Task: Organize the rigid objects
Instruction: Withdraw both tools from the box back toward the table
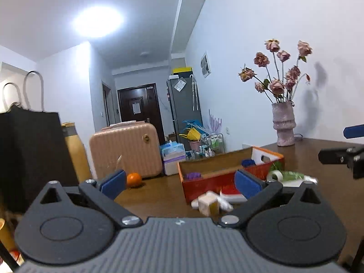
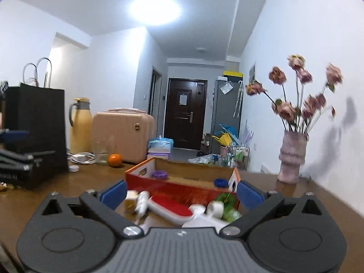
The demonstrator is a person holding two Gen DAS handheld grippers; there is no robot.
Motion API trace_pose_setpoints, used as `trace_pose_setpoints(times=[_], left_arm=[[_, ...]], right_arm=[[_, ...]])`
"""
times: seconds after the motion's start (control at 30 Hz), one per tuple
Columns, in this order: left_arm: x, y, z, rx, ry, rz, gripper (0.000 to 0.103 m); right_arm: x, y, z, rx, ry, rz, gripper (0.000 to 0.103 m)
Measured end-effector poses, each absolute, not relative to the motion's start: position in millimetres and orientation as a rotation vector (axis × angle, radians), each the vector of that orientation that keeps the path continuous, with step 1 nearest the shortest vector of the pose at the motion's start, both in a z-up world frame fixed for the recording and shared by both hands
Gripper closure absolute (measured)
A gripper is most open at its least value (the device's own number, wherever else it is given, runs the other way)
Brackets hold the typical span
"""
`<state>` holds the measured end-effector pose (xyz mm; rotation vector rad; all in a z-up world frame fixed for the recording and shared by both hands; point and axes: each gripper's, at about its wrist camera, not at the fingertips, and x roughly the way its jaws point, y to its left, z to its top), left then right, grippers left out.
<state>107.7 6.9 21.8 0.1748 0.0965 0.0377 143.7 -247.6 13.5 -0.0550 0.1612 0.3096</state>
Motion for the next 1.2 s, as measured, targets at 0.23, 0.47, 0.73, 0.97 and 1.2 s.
trace_pose_setpoints(times=[0.23, 0.47, 0.73, 0.97, 1.2], left_arm=[[63, 19, -15, 0.129, 0.167, 0.108, 0.000], [70, 16, -21, 0.122, 0.205, 0.077, 0.000], [89, 14, -29, 0.107, 0.266, 0.056, 0.000], [128, -3, -32, 0.107, 0.324, 0.018, 0.000], [198, -42, -32, 0.070, 0.404, -0.087, 0.000]], right_arm=[[76, -245, -23, -0.048, 0.170, 0.256, 0.000], [75, -250, -35, 0.017, 0.218, 0.198, 0.000], [96, -257, -43, 0.049, 0.251, 0.191, 0.000], [138, -267, -53, 0.063, 0.310, 0.171, 0.000], [202, -290, -57, 0.160, 0.421, 0.218, 0.025]])
